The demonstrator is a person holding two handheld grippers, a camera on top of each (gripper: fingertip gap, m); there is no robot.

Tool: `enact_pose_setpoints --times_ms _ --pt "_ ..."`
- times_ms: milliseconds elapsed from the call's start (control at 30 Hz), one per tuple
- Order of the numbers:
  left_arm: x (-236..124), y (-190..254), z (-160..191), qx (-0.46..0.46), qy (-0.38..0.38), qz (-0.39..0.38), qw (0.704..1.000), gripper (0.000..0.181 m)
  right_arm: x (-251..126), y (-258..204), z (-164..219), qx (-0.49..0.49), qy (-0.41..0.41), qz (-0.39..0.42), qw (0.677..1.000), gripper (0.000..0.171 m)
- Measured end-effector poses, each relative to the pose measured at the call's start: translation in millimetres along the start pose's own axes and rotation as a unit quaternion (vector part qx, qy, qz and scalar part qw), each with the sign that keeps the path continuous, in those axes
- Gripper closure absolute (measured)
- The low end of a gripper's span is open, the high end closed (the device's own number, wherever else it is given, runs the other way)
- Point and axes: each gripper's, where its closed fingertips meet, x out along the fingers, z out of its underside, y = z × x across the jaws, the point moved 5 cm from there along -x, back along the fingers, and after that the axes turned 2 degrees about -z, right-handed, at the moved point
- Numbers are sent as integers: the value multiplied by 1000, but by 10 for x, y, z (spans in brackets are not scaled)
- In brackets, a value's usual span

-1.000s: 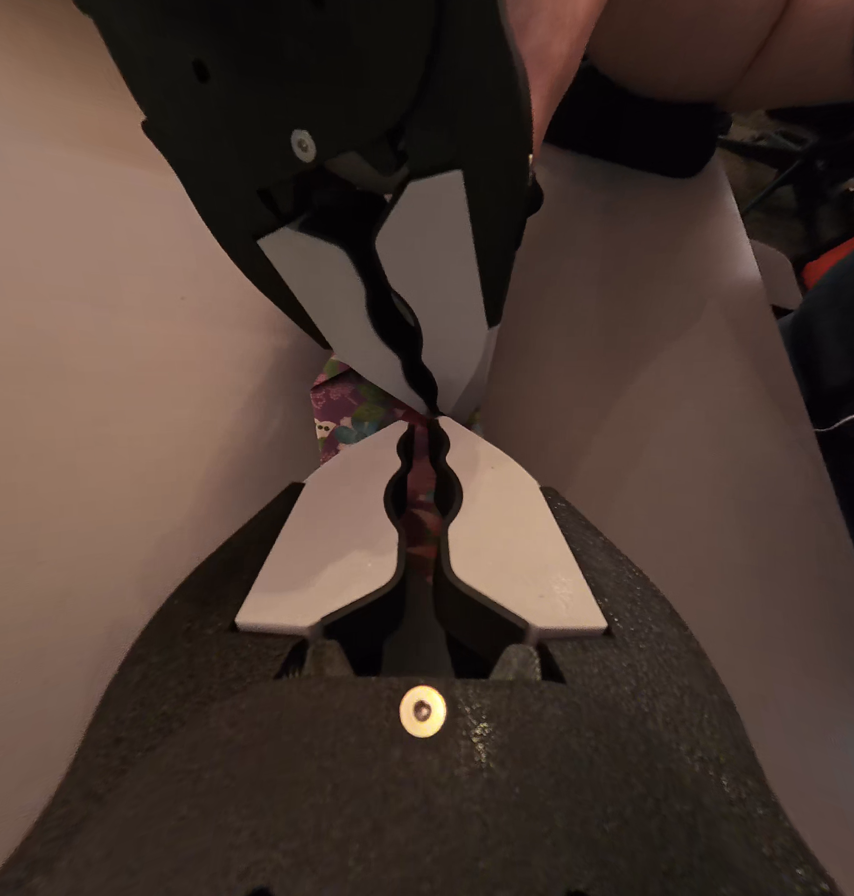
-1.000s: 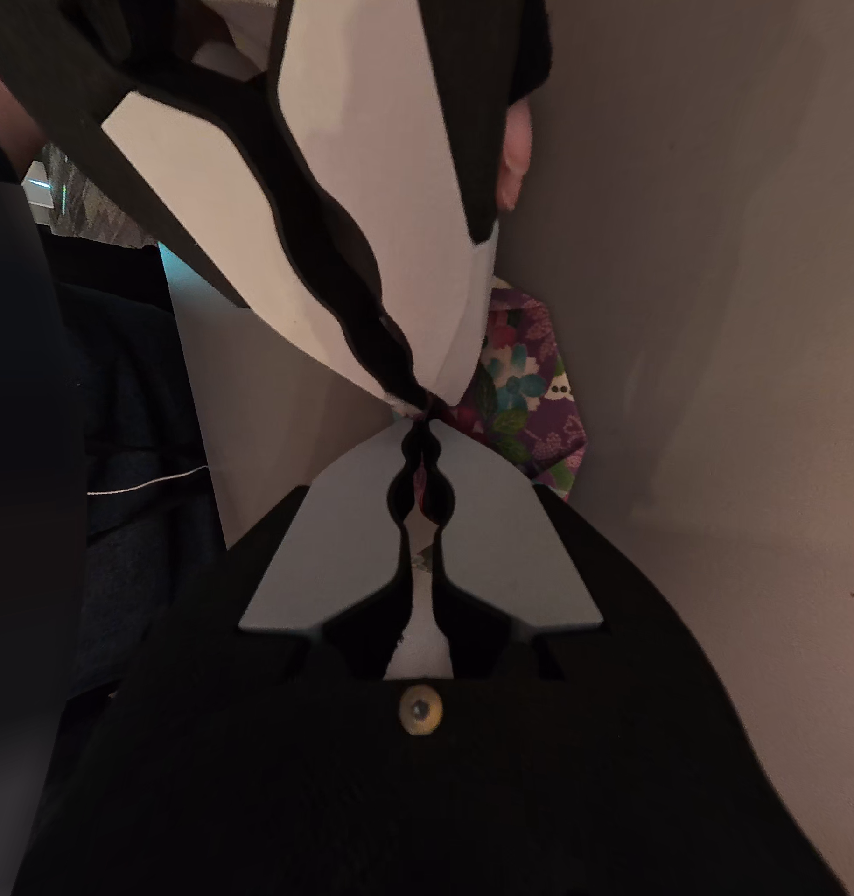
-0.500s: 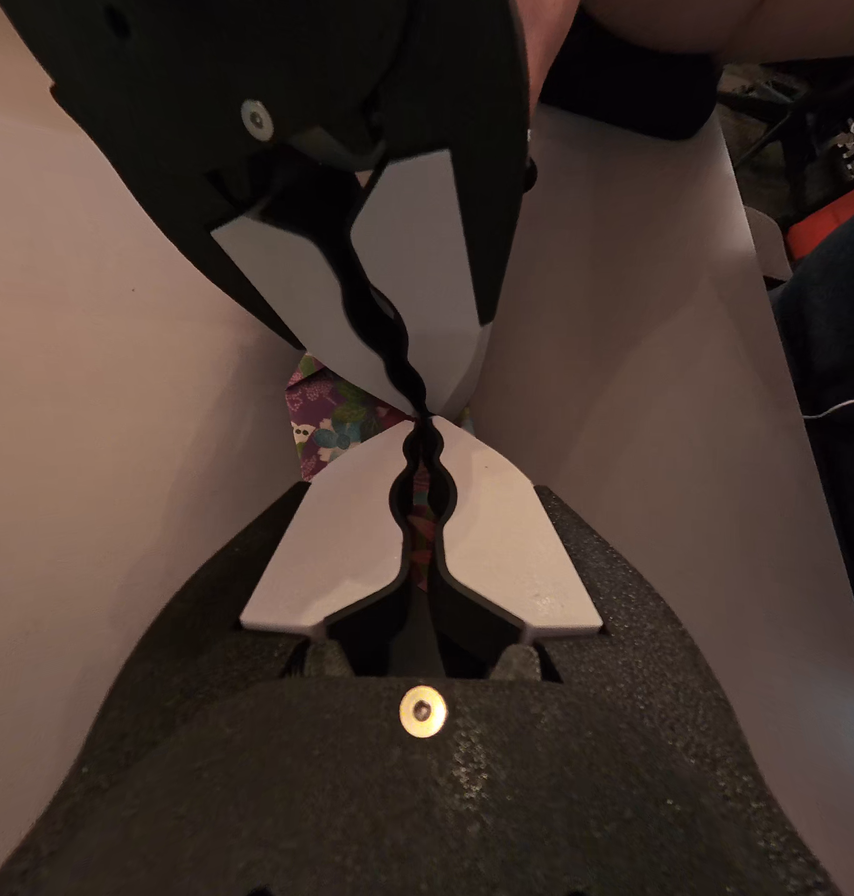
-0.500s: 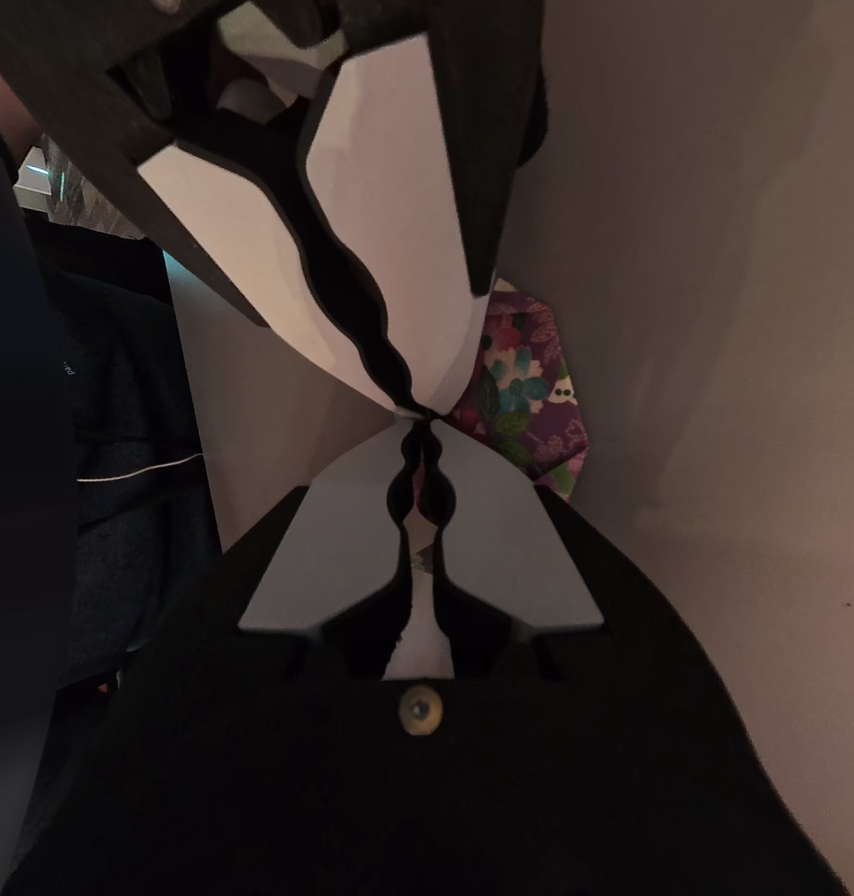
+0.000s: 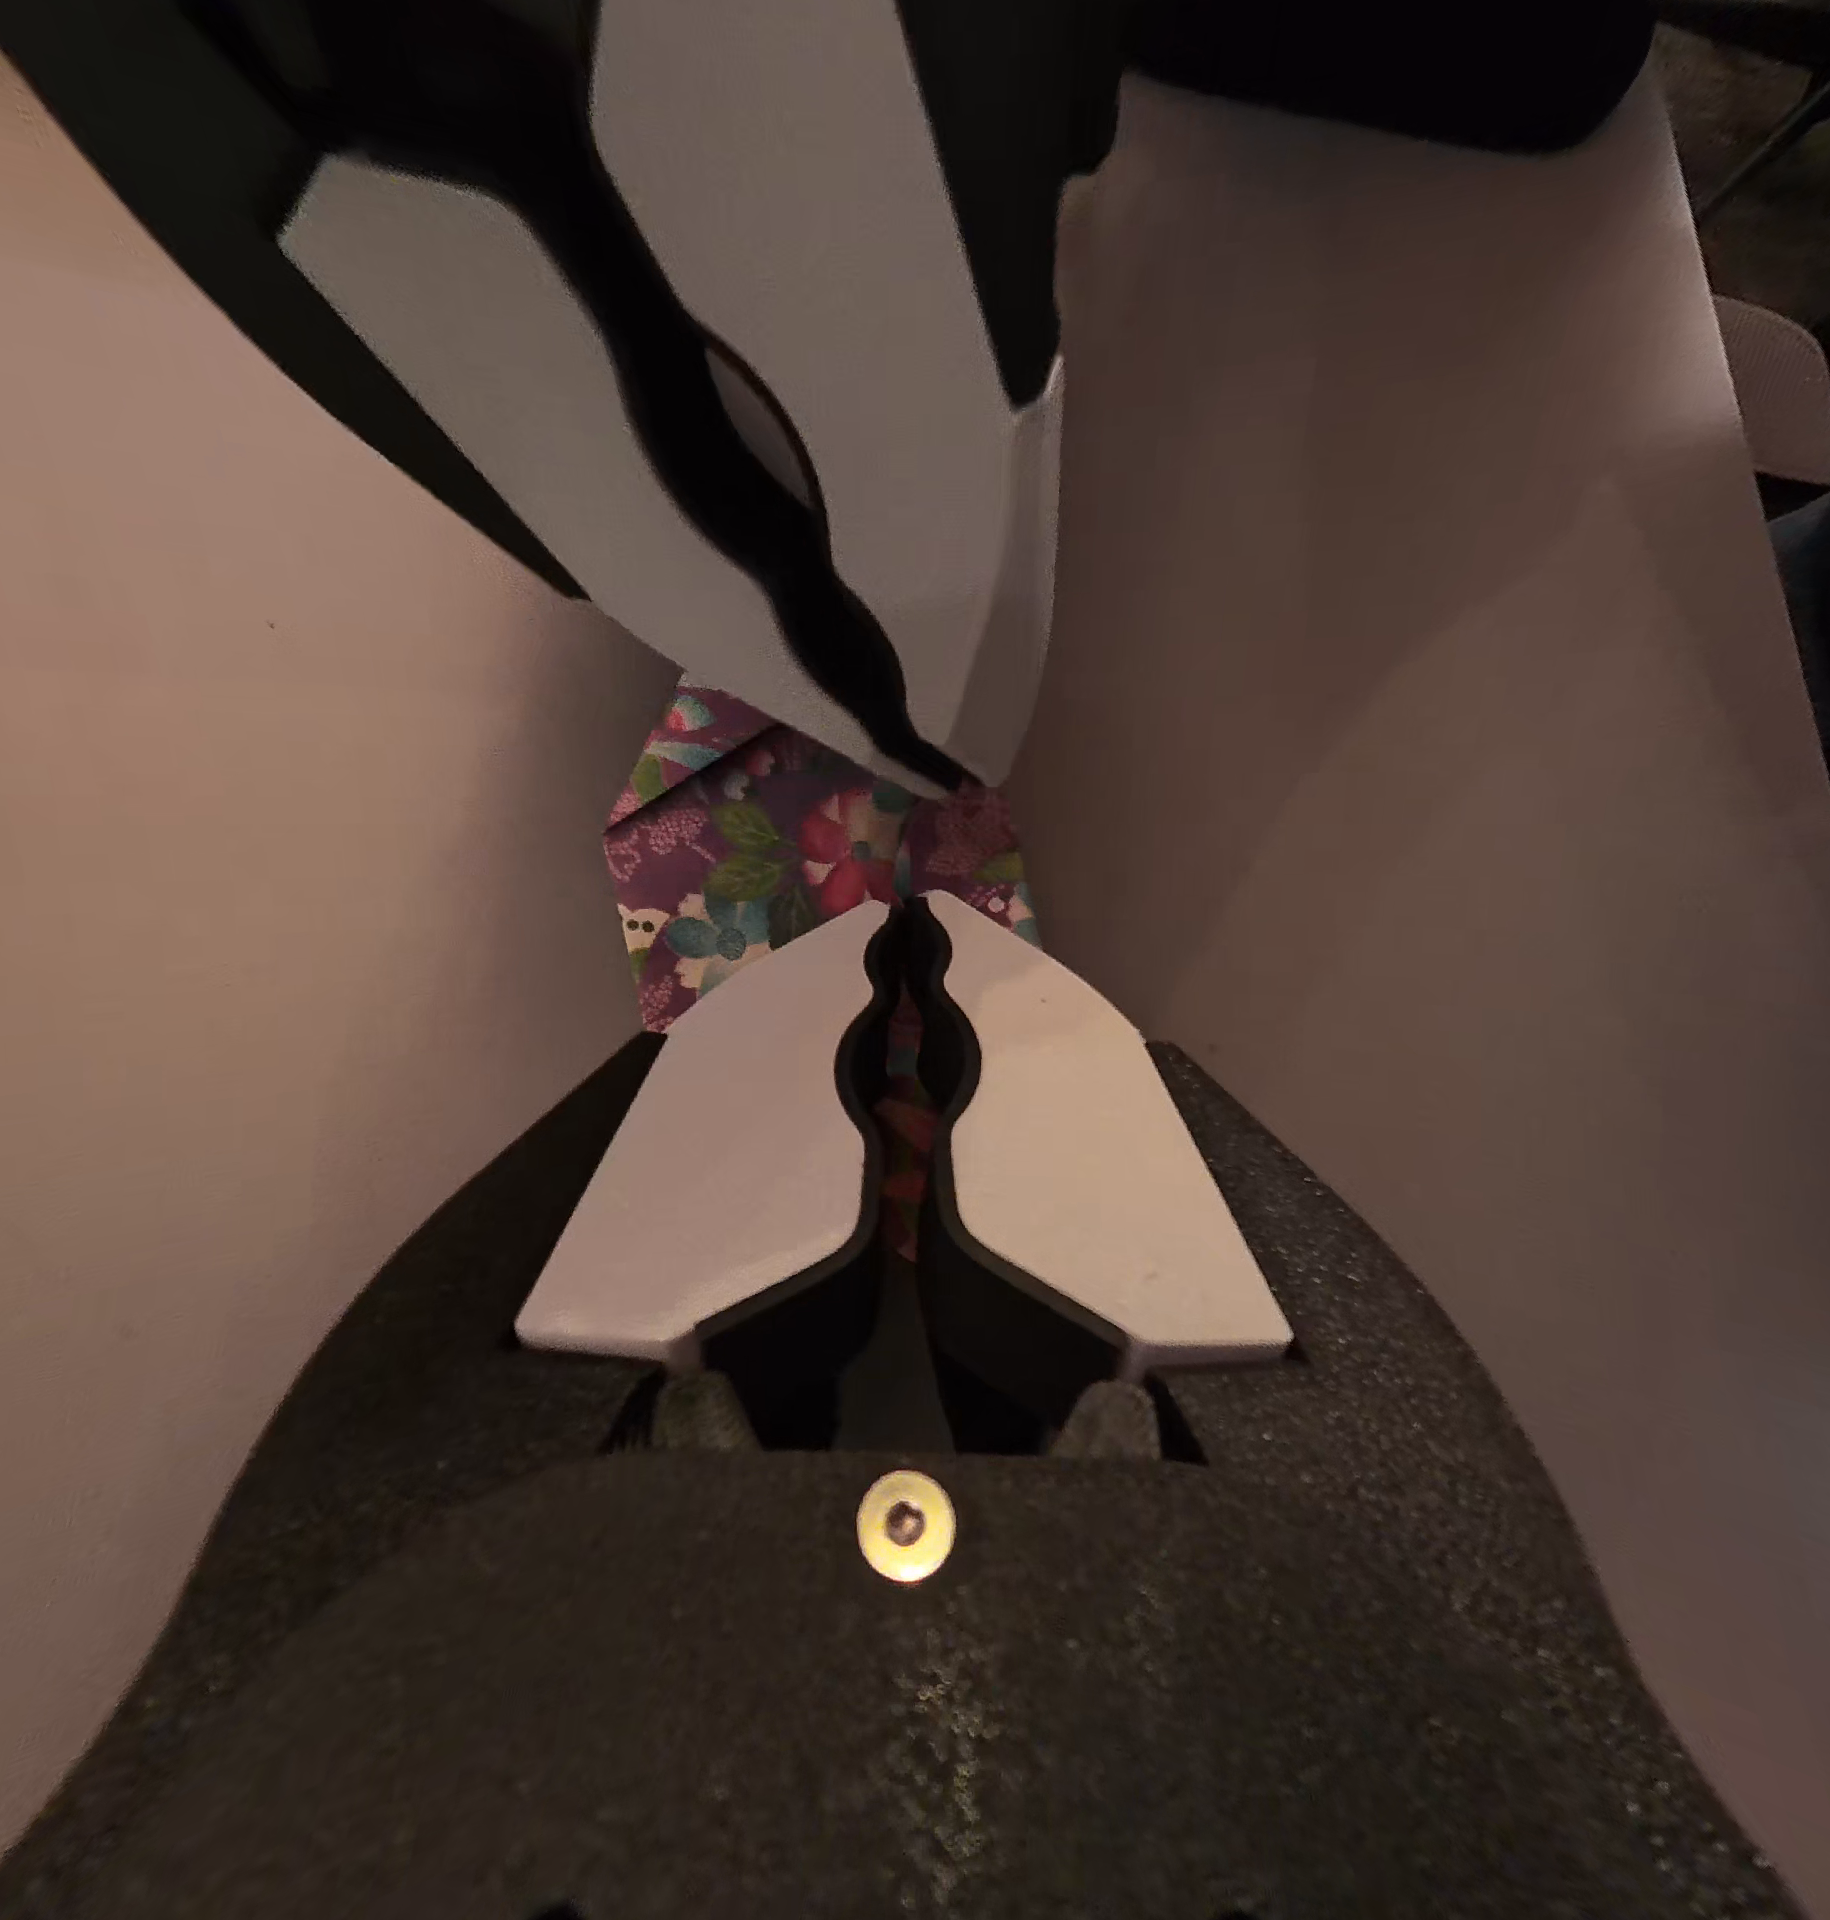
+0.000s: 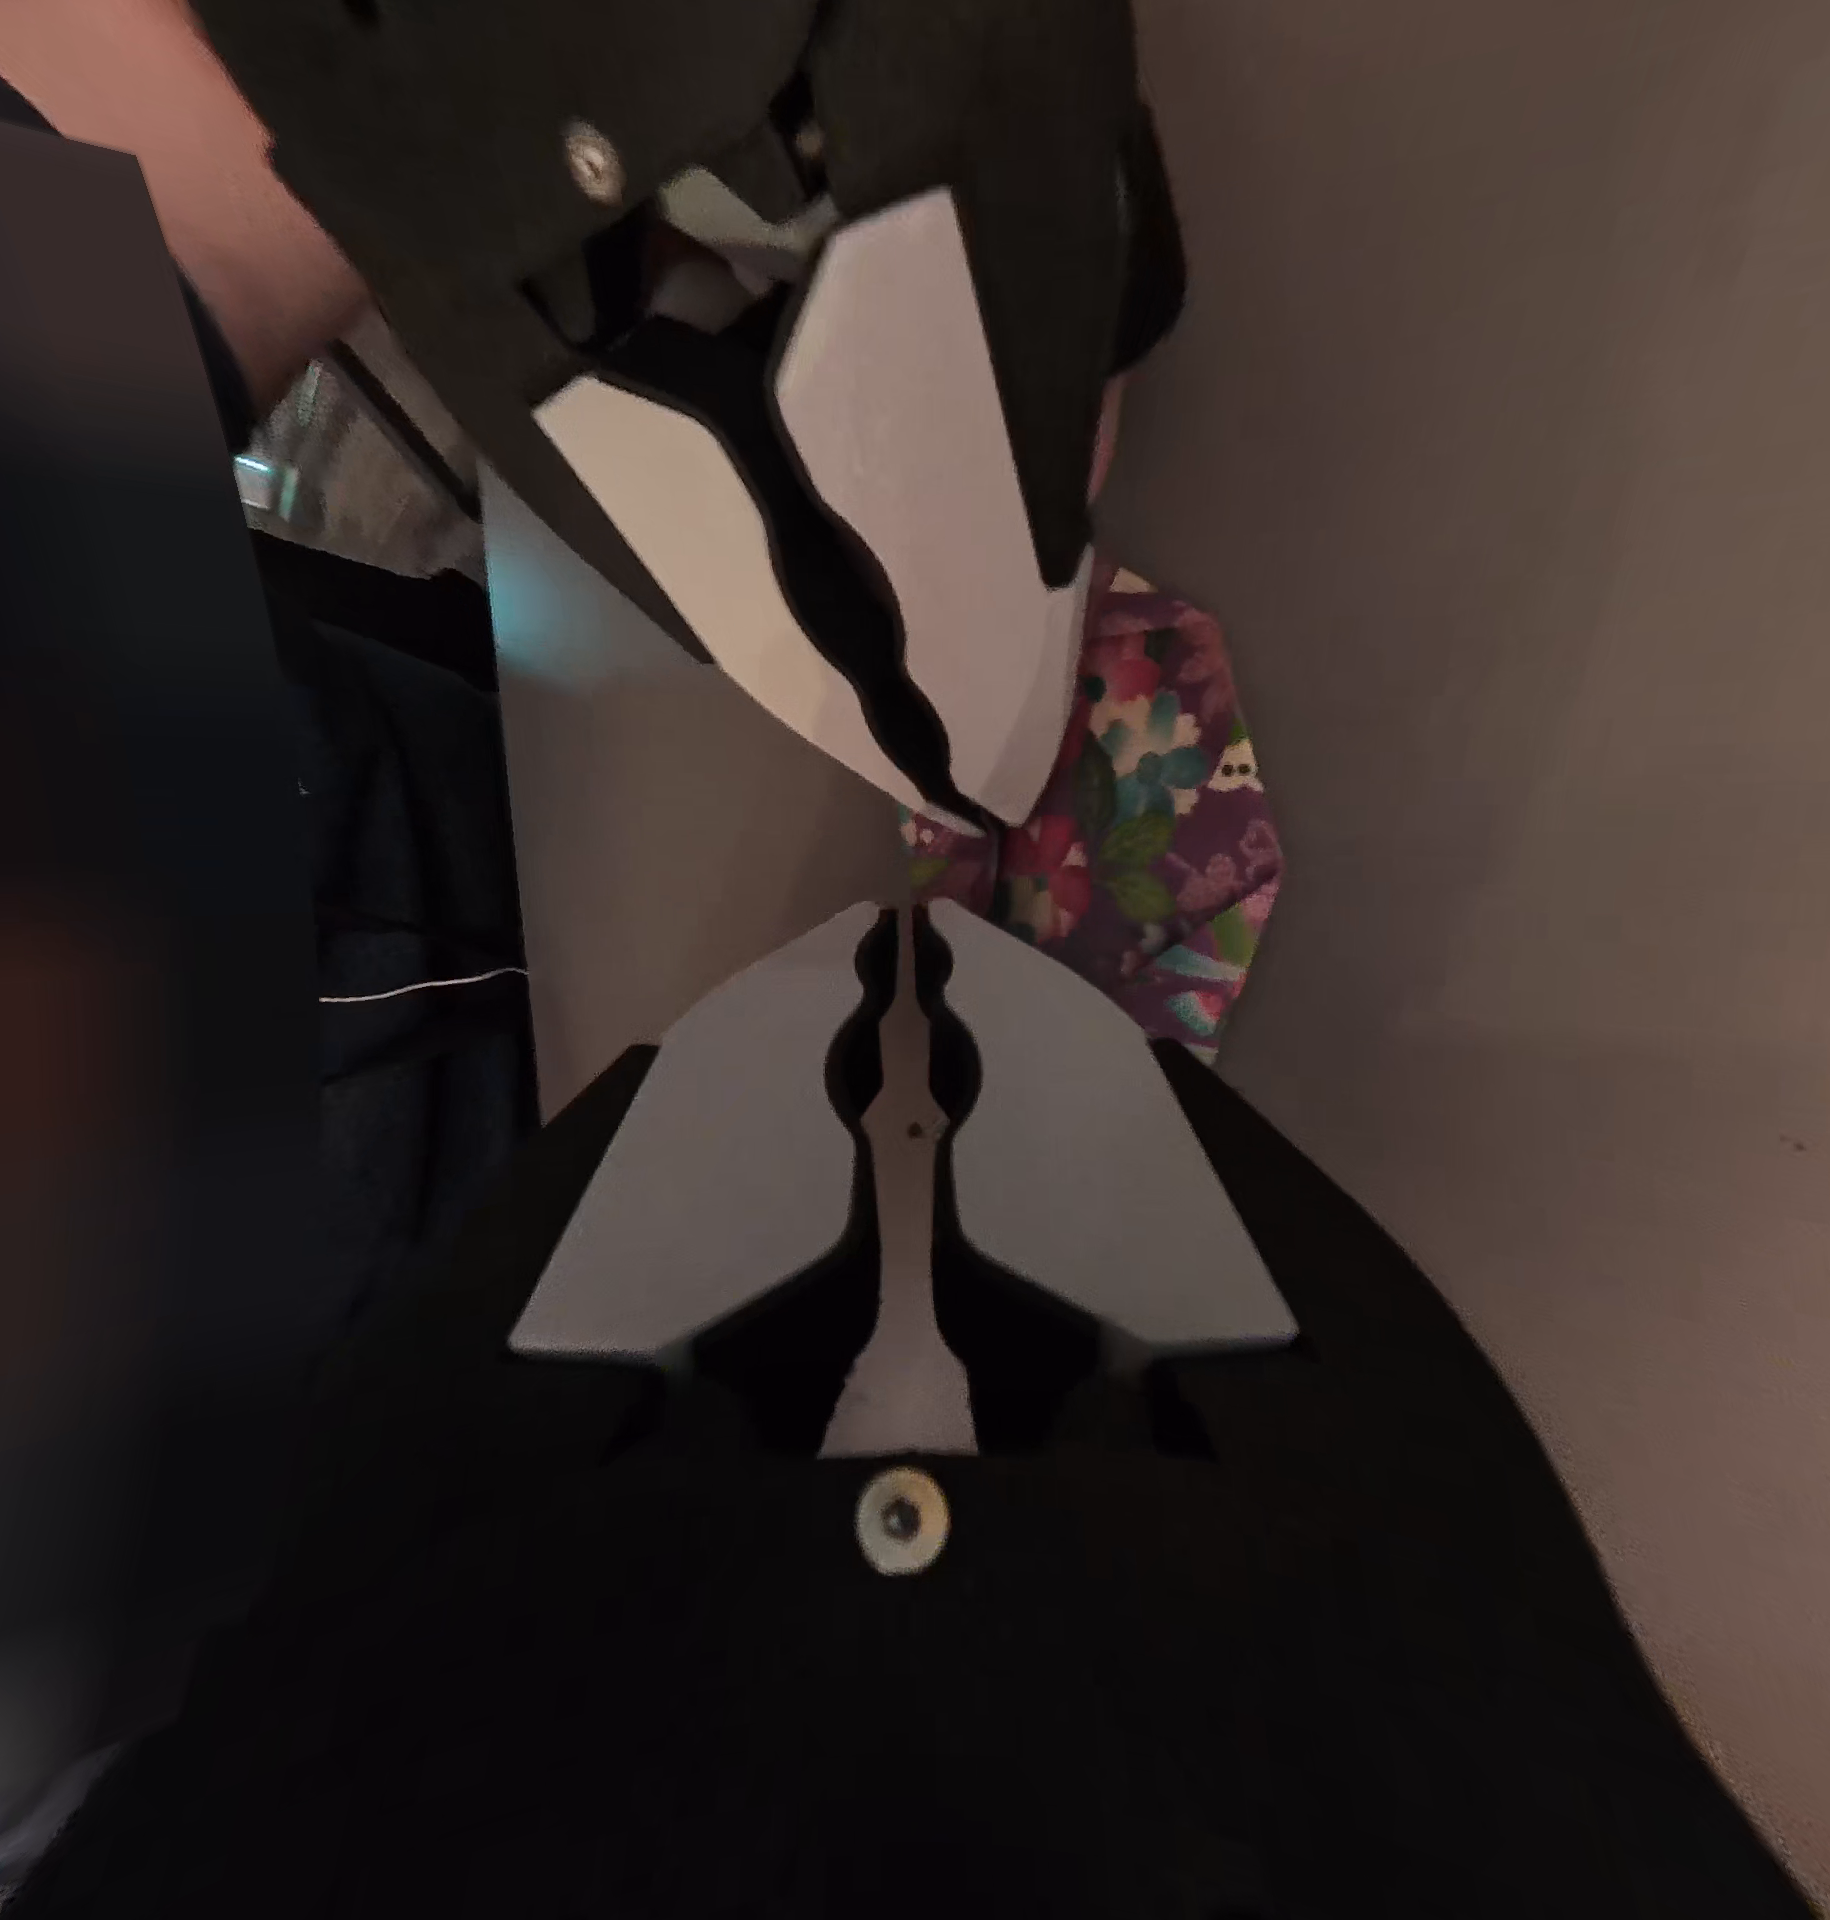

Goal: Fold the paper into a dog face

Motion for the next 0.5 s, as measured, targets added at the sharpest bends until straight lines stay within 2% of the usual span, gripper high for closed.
enact_pose_setpoints --times_ms 167,267,500 --pt "0 -10 -4 0 2 -5 1000 181 85 56 0 -8 -10 33 999 167" --pt "1 -8 -3 1 2 -6 1000 181 79 61 -9 -62 -14 89 994 167" --pt "4 -3 -3 0 2 -7 1000 181 146 -46 -16 -181 -19 132 975 169"
